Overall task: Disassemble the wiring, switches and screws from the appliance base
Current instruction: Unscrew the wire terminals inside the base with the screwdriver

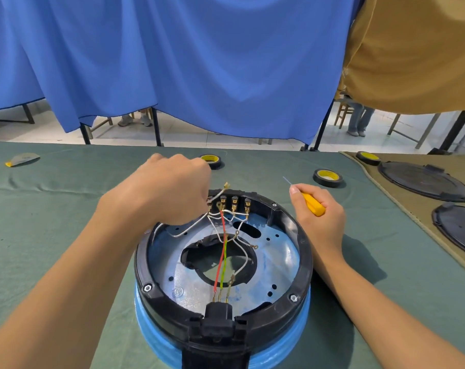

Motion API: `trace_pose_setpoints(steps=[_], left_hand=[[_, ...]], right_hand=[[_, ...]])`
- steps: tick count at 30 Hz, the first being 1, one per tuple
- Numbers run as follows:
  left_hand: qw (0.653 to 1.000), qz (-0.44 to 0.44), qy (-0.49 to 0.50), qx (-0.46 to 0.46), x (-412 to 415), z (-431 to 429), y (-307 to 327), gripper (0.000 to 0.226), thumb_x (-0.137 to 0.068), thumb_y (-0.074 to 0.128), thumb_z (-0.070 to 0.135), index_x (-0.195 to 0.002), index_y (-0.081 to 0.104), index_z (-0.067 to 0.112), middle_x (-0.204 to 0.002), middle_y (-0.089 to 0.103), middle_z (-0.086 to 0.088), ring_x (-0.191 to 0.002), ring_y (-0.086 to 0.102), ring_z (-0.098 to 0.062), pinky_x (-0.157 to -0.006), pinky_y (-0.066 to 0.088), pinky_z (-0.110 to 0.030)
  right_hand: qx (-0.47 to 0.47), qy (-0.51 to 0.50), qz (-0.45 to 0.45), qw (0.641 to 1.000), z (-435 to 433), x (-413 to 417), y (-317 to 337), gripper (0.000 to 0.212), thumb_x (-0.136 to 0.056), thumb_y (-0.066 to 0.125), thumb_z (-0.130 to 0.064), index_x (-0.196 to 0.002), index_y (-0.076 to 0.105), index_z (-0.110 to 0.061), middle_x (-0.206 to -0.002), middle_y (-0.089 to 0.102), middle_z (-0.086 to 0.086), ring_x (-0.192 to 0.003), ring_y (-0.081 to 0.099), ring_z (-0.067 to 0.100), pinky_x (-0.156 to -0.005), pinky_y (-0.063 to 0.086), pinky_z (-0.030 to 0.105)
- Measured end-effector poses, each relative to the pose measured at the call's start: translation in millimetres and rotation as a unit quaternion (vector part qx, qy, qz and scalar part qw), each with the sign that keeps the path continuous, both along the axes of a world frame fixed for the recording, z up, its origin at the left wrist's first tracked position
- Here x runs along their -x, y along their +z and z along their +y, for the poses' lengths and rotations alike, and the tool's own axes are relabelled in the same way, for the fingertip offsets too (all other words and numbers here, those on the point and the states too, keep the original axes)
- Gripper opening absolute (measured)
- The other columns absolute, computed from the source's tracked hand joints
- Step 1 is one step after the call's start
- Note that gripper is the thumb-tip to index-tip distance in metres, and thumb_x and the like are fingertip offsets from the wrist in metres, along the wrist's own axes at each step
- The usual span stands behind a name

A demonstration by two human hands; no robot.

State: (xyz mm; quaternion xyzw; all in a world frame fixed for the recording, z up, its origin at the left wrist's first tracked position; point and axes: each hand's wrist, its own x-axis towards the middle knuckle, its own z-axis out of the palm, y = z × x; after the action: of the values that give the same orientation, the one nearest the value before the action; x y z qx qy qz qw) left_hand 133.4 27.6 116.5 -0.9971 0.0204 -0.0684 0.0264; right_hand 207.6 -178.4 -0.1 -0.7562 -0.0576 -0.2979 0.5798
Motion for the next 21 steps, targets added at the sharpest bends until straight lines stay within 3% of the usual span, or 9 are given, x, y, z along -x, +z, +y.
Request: trace_pose_setpoints(steps=[2, 6, 8, 10, 13, 15, 17, 19, 21], left_hand=[[0.997, -0.032, 0.017, 0.07, 1.5, -2.0, 4.0, 0.016, -0.088, 0.064, 0.032, -0.076, 0.059, 0.024, -0.086, 0.062, 0.0, -0.084, 0.059, -0.028, -0.072, 0.042, -0.035], [0.972, -0.1, 0.005, 0.214, -6.9, -4.6, -1.5, 0.019, -0.088, 0.068, 0.034, -0.071, 0.063, 0.026, -0.081, 0.067, 0.003, -0.081, 0.063, -0.024, -0.077, 0.053, -0.038], [0.938, -0.134, -0.003, 0.321, -11.3, -8.1, -4.3, 0.019, -0.087, 0.07, 0.031, -0.07, 0.067, 0.024, -0.07, 0.069, 0.005, -0.068, 0.065, -0.013, -0.065, 0.052, -0.027], [0.872, -0.126, -0.014, 0.473, -13.8, -12.8, -3.8, 0.016, -0.085, 0.073, 0.025, -0.072, 0.07, 0.017, -0.063, 0.07, 0.003, -0.057, 0.063, -0.007, -0.059, 0.051, -0.021], [0.745, -0.098, -0.033, 0.659, -12.3, -18.9, -0.4, 0.011, -0.084, 0.074, 0.016, -0.077, 0.072, 0.007, -0.066, 0.071, -0.006, -0.059, 0.065, -0.014, -0.059, 0.054, -0.021], [0.688, -0.097, -0.041, 0.718, -10.4, -23.5, 0.6, 0.009, -0.082, 0.074, 0.011, -0.077, 0.071, 0.004, -0.067, 0.07, -0.009, -0.061, 0.068, -0.018, -0.057, 0.052, -0.019], [0.633, -0.086, -0.039, 0.768, -8.8, -29.0, 0.0, 0.009, -0.08, 0.074, 0.009, -0.079, 0.07, 0.001, -0.068, 0.069, -0.012, -0.062, 0.069, -0.021, -0.056, 0.052, -0.018], [0.59, -0.071, -0.041, 0.804, -8.3, -34.0, -1.4, 0.011, -0.079, 0.073, 0.008, -0.082, 0.068, -0.002, -0.071, 0.069, -0.014, -0.063, 0.069, -0.021, -0.057, 0.054, -0.019], [0.575, -0.076, -0.042, 0.814, -8.9, -36.8, -3.8, 0.016, -0.073, 0.074, 0.01, -0.082, 0.069, -0.002, -0.074, 0.069, -0.015, -0.062, 0.068, -0.018, -0.059, 0.055, -0.019]], right_hand=[[-0.003, -0.004, -0.007, 1.0, 0.3, -0.2, 0.8, 0.008, -0.091, 0.066, -0.023, -0.095, 0.072, -0.026, -0.092, 0.068, -0.003, -0.085, 0.063, 0.003, -0.077, 0.052, 0.022], [-0.023, -0.009, -0.022, 0.999, -0.7, 2.0, 4.2, 0.017, -0.092, 0.066, -0.025, -0.105, 0.072, -0.017, -0.092, 0.067, -0.004, -0.084, 0.061, -0.005, -0.072, 0.047, 0.008], [-0.04, -0.01, -0.036, 0.999, -0.1, 4.3, 13.4, 0.01, -0.094, 0.063, -0.026, -0.099, 0.071, -0.022, -0.09, 0.067, -0.006, -0.083, 0.061, -0.004, -0.07, 0.046, 0.008], [-0.036, -0.027, -0.072, 0.996, -0.2, 6.7, 29.8, 0.011, -0.095, 0.061, -0.029, -0.088, 0.068, -0.025, -0.086, 0.061, -0.011, -0.08, 0.058, 0.003, -0.071, 0.045, 0.016], [0.026, -0.051, -0.148, 0.987, -3.6, 12.5, 63.3, 0.031, -0.096, 0.056, -0.027, -0.067, 0.062, -0.02, -0.091, 0.056, 0.0, -0.089, 0.056, 0.016, -0.08, 0.043, 0.029], [0.101, -0.018, -0.179, 0.978, -5.3, 19.9, 85.5, 0.037, -0.098, 0.053, -0.023, -0.064, 0.065, -0.01, -0.096, 0.055, 0.001, -0.086, 0.053, 0.002, -0.079, 0.041, 0.022], [0.165, 0.05, -0.175, 0.969, -2.5, 30.2, 101.5, 0.037, -0.098, 0.054, -0.026, -0.068, 0.068, -0.009, -0.092, 0.059, 0.001, -0.079, 0.054, 0.002, -0.072, 0.04, 0.016], [0.217, 0.122, -0.139, 0.959, 5.4, 43.9, 109.5, 0.031, -0.095, 0.058, -0.035, -0.07, 0.069, -0.022, -0.076, 0.063, -0.002, -0.071, 0.055, 0.009, -0.066, 0.04, 0.017], [0.26, 0.16, -0.085, 0.948, 14.3, 53.3, 109.2, 0.028, -0.091, 0.064, -0.042, -0.068, 0.07, -0.027, -0.057, 0.06, -0.003, -0.062, 0.053, 0.013, -0.062, 0.038, 0.016]])
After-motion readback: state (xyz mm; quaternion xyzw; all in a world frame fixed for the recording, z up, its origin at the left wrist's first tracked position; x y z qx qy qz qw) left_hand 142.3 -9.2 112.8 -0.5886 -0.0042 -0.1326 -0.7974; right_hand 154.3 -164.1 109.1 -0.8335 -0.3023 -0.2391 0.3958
